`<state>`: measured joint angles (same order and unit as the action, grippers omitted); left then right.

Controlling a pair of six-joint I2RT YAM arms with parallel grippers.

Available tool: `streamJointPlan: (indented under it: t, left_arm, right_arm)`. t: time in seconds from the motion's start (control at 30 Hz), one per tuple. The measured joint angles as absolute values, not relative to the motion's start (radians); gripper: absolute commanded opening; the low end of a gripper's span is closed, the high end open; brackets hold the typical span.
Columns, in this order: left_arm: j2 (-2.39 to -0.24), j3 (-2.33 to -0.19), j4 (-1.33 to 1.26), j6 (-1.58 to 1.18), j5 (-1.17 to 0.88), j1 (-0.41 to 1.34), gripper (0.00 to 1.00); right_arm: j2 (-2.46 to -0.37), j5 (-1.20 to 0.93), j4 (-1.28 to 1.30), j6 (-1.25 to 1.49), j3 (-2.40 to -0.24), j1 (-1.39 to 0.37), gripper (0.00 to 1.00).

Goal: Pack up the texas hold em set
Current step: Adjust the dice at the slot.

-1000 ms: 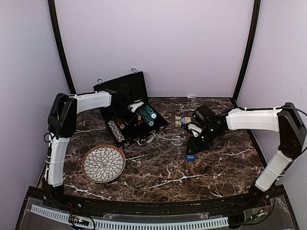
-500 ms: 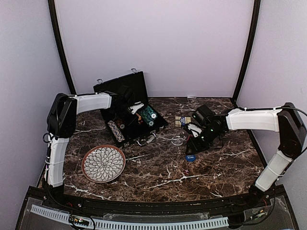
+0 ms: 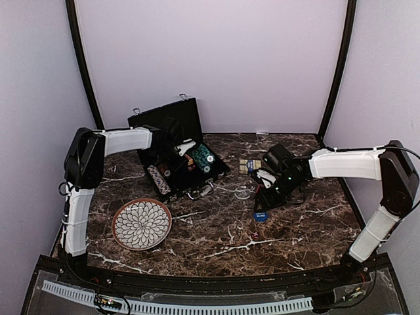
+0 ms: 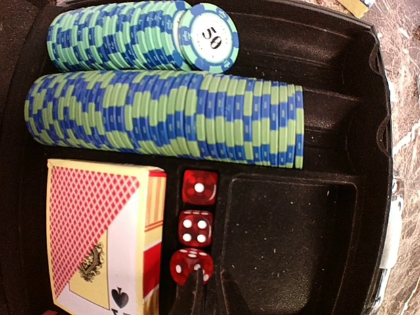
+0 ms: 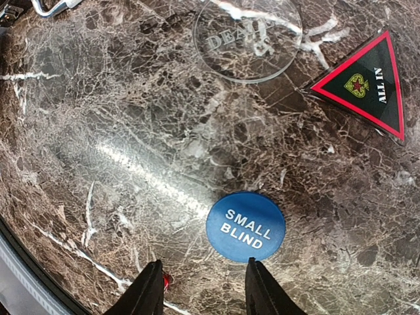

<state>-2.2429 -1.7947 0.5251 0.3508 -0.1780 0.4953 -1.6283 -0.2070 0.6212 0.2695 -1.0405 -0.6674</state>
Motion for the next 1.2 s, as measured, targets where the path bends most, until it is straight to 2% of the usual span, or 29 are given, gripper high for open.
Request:
streamJointPlan:
  t: [0.9, 1.2]
  left_arm:
    - [-2.27, -1.834, 0.534, 0.347, -0.111, 0.489, 0.09]
    - [-2.27, -1.847, 0.549, 0.339, -0.129, 0.488, 0.05]
  right_arm:
    - [-1.628, -0.207, 0.622, 0.27, -1.034, -0.667, 0.43]
    - [-1.628, -0.207, 0.622, 0.269, -1.034, -0.667, 0.43]
